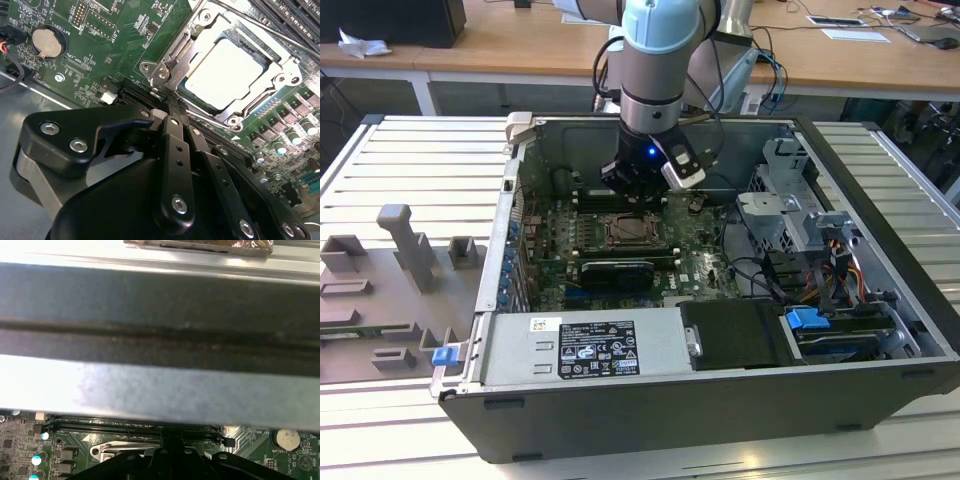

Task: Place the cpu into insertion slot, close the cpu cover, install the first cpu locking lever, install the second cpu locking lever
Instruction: 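Install the first cpu locking lever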

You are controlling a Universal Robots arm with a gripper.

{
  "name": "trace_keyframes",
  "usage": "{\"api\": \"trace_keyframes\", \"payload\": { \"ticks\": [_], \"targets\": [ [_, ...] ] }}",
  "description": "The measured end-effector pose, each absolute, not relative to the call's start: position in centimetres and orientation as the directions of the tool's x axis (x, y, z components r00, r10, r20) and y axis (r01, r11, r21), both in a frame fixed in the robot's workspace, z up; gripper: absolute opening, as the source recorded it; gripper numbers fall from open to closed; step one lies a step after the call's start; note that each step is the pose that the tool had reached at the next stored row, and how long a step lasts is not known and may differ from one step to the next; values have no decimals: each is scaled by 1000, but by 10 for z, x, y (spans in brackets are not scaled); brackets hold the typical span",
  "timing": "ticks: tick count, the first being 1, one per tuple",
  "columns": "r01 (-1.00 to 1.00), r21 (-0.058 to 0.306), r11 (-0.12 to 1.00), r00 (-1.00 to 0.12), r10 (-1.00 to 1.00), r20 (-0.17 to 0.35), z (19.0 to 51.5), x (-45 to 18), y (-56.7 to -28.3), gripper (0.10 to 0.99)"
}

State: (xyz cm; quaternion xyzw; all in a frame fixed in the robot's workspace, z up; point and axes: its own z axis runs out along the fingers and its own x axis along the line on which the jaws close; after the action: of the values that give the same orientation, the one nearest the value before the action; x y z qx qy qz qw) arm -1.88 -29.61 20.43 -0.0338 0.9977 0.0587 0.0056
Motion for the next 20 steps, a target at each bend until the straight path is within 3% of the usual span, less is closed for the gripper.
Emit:
{"api": "trace_keyframes", "payload": {
  "ticks": [5,8,20],
  "targets": [
    [-69,89,994,-998,-68,-13,202,-19,-295,106],
    [-69,110,992,-998,-67,-15,200,-19,-294,106],
    [-69,110,992,-998,-67,-15,212,-19,-295,106]
  ]
}}
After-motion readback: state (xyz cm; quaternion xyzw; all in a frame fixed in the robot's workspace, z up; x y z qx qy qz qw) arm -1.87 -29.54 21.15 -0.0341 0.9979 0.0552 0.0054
